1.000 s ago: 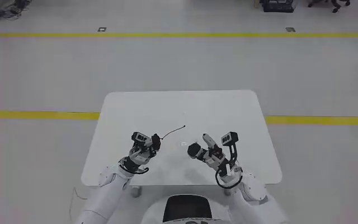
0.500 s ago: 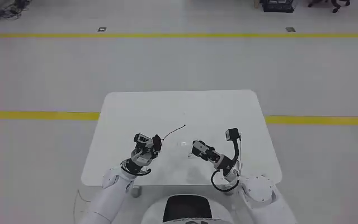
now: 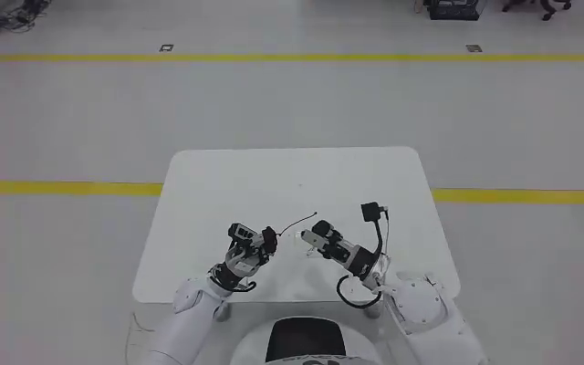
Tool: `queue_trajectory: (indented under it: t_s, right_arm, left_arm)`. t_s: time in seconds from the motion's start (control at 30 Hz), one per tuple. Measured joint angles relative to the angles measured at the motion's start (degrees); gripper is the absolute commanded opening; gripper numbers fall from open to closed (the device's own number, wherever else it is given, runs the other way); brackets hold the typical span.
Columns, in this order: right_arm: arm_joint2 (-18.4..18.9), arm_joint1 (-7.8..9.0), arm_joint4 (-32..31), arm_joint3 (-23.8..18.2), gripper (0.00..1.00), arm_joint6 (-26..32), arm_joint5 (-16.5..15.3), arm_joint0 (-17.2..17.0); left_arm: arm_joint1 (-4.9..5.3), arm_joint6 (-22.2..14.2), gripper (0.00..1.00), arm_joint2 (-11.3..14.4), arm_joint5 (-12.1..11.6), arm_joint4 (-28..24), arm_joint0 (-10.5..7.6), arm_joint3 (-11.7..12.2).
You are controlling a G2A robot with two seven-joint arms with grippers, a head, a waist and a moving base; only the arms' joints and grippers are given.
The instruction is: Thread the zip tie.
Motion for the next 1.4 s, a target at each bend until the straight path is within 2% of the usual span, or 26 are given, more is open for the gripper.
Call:
queue_trajectory:
  t_s: [0.03,0.07,0.2,0.43,0.63,0.97,1.4]
  right_arm:
    - [-0.34,0.28,-0.12,0.02,0.84,-0.43,0.00,0.20]
    - [-0.59,0.49,-0.20,0.06,0.73,-0.77,0.00,0.38]
    - [-1.80,1.39,0.10,0.69,0.51,-2.04,0.00,1.37]
    - [-3.84,2.97,1.79,1.78,0.47,-3.44,0.00,3.05]
    - [-5.20,4.13,2.50,2.32,0.45,-4.90,0.00,4.23]
    - [-8.32,5.74,2.78,3.02,0.40,-8.17,0.00,6.78]
    - [-11.78,7.53,3.87,4.33,0.24,-11.31,0.00,9.71]
  left_arm:
    - [-0.06,0.23,0.00,0.28,0.00,-0.06,0.07,0.05]
    - [-0.09,0.47,0.00,0.52,0.06,-0.20,0.13,0.08]
    - [-0.15,1.61,0.00,1.24,1.09,-1.64,0.33,-0.15]
    - [-0.05,1.66,0.00,1.57,3.31,-4.81,0.83,-0.86]
    - [0.11,1.23,0.00,1.75,4.38,-5.58,0.87,-0.87]
    - [0.33,0.80,0.00,2.11,5.04,-6.13,0.74,-0.64]
    - [0.59,0.09,0.00,2.72,5.48,-6.40,0.67,-0.37]
